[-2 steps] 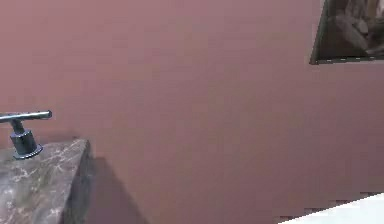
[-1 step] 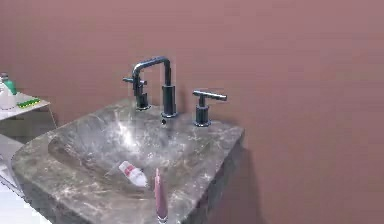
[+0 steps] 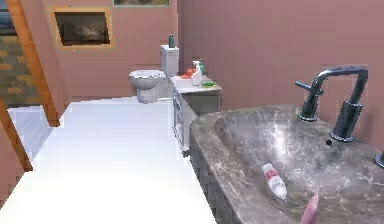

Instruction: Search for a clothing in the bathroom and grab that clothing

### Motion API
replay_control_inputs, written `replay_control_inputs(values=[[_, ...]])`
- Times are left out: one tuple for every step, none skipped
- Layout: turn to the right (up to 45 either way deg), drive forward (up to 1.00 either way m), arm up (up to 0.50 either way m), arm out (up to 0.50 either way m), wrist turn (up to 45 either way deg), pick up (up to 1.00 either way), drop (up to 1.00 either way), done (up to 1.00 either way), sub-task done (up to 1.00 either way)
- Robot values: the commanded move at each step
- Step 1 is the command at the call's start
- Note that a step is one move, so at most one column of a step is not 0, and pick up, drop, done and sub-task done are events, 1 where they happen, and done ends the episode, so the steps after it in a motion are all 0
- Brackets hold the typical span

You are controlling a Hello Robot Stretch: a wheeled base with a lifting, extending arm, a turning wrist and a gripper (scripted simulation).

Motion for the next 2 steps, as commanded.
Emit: replay_control_inputs(values=[[-15.0, 0.0, 0.0, 0.0, 0.0, 0.0, 0.0, 0.0, 0.0], [0.0, 1.0, 0.0, 0.0, 0.0, 0.0, 0.0, 0.0, 0.0]])
